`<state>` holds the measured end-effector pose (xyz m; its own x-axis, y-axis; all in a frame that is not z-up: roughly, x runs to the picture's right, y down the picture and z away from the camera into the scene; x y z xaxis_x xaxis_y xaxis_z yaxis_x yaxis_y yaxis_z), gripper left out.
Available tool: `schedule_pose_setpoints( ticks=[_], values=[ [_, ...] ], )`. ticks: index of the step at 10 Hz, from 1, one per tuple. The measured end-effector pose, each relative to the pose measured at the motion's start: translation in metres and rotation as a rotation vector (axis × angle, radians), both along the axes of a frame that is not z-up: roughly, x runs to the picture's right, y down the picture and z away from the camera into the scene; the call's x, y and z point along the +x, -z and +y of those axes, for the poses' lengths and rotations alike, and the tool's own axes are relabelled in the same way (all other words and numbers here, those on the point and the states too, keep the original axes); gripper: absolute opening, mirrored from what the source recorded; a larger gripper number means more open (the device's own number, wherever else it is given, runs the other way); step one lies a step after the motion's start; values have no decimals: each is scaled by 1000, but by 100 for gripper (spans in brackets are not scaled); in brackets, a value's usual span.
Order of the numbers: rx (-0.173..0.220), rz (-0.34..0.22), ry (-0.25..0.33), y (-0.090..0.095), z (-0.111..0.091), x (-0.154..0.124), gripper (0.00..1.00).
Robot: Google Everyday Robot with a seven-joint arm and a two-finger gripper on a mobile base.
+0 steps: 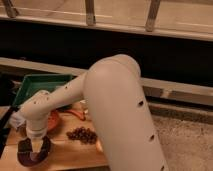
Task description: Wipe purple bowl with eraser
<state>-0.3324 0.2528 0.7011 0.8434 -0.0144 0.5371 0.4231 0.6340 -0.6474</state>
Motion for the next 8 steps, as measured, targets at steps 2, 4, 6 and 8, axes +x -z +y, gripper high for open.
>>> schedule_pose_setpoints(
  ticks=[2,4,6,8],
  values=[
    [23,-15,-16,-6,-12,-14,0],
    [43,-45,-7,-5,-20,-32,0],
    [51,-73,13,1,-19,-42,0],
    [38,-90,29,12,-6,-47,0]
  ],
)
